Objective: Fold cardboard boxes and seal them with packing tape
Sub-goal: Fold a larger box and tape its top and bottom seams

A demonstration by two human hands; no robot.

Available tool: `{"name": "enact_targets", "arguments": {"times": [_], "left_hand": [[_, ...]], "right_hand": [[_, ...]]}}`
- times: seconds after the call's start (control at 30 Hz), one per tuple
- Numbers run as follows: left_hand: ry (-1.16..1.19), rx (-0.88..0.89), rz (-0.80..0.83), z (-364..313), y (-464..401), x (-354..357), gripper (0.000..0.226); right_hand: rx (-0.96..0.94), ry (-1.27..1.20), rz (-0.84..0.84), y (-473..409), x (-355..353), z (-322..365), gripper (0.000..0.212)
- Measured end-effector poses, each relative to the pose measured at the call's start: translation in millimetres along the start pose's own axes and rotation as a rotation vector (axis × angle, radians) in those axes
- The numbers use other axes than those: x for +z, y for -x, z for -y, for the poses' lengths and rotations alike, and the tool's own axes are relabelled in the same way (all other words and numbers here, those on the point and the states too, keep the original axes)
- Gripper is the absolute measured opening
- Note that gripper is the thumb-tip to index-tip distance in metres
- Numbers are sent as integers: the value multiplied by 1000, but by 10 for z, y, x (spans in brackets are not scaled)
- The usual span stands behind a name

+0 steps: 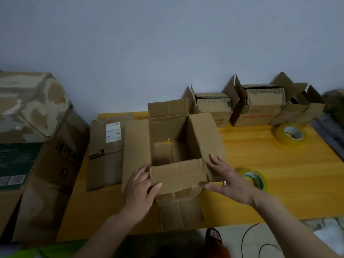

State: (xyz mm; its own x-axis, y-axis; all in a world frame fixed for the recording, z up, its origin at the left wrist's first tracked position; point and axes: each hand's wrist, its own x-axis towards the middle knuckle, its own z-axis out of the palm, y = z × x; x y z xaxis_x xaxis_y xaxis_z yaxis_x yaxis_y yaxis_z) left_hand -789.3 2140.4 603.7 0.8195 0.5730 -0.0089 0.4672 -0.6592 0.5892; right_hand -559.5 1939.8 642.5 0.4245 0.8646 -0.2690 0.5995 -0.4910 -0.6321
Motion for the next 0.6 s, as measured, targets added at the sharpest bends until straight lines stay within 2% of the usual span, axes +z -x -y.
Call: {"name": "enact_targets", "arguments": {"times": [0.07, 0.13, 0.17, 0.23, 0.27, 0.43, 0.5, 0.6], "left_hand": [[24, -17, -36, -10, 60, 11, 57], [88, -66, -142, -43, 71, 17, 25], [113, -106, -180, -71, 59, 13, 26], [149, -162, -164, -106, 20, 8, 59], [133, -159, -140, -91, -4, 9, 66], [-1, -24, -16, 40, -26, -1, 40], [-25, -8, -11, 65, -22, -2, 44], [-73, -2, -27, 63, -38, 32, 62]], "right_hand": [[11, -45, -126, -35, 91, 50, 68], [41, -35, -244, -89, 196, 102, 59], [63, -13, -280, -121, 235, 136, 60], [102, 73, -315, -172, 277, 212, 63], [117, 127, -318, -194, 278, 244, 64], [116, 262, -217, -412, 60, 480, 79], [94, 234, -198, -647, -71, 636, 84], [37, 213, -236, -1136, -252, 919, 88]]}}
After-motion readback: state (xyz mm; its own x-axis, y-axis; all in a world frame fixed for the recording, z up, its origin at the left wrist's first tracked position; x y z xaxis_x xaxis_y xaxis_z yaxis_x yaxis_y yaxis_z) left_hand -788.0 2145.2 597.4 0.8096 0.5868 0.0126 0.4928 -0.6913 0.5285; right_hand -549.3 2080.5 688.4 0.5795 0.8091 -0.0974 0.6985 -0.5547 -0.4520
